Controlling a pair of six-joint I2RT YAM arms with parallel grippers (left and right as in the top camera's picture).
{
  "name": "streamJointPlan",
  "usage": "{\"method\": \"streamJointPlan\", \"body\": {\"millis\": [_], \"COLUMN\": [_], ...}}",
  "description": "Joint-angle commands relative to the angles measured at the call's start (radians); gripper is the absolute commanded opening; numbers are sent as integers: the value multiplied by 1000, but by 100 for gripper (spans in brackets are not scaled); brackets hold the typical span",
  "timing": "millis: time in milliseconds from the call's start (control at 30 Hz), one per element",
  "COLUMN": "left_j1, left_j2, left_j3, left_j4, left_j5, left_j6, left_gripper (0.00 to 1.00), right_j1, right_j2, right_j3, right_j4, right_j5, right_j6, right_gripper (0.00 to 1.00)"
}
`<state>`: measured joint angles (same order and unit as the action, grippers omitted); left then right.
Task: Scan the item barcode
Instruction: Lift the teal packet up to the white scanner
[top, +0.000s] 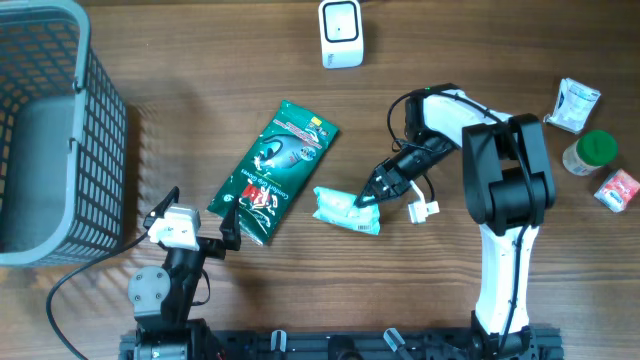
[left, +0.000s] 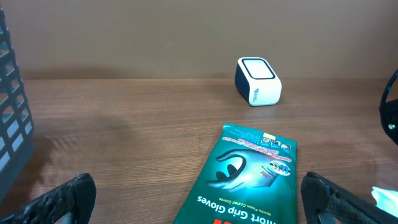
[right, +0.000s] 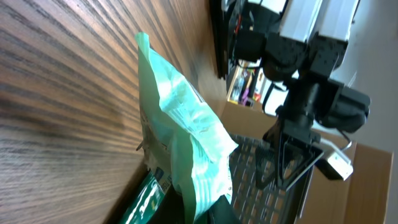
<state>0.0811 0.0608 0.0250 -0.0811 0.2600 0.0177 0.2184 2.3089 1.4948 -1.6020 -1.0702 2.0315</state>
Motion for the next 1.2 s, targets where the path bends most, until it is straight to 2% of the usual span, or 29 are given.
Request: {"method": "streamJointPlan", "body": {"millis": [0, 300, 333, 400, 433, 467, 500, 667, 767, 800, 833, 967, 1033, 1167], "left_j1": [6, 6, 6, 6, 6, 6, 6, 6, 6, 6, 6, 6, 6, 6], "left_j2": [-5, -5, -5, -5, -5, -5, -5, -5, -5, -5, -5, -5, -5, -5], "left_j3": [-5, -5, -5, -5, -5, -5, -5, -5, -5, -5, -5, -5, -5, -5], "left_j4": [2, 2, 2, 2, 2, 2, 2, 2, 2, 2, 2, 2, 2, 2], "left_j5": [2, 2, 2, 2, 2, 2, 2, 2, 2, 2, 2, 2, 2, 2], "left_j6": [1, 1, 1, 1, 1, 1, 1, 1, 1, 1, 1, 1, 1, 1], "left_gripper": [100, 100, 100, 100, 100, 100, 100, 100, 100, 100, 100, 100, 100, 100], "right_j1": [1, 1, 1, 1, 1, 8, 21, 103, 102, 101, 106, 135, 140, 140], "right_j2": [31, 31, 31, 31, 28, 19, 2, -196, -283, -300, -319, -319, -319, -290], "right_j3": [-1, -1, -1, -1, 0, 0, 0, 31, 96, 118, 159, 160, 160, 160], "right_j4": [-11, -10, -10, -10, -11, -10, -10, -10, 41, 122, 380, 855, 1128, 1333], "right_j5": [-58, -51, -58, -105, -164, -207, -232, -185, -47, 36, 233, 315, 359, 507], "right_j6": [35, 29, -40, -571, -765, -900, -954, -943, -820, -742, -647, -729, -678, -523], "right_gripper": [6, 10, 7, 4, 4, 4, 4, 4, 4, 4, 4, 4, 4, 5]}}
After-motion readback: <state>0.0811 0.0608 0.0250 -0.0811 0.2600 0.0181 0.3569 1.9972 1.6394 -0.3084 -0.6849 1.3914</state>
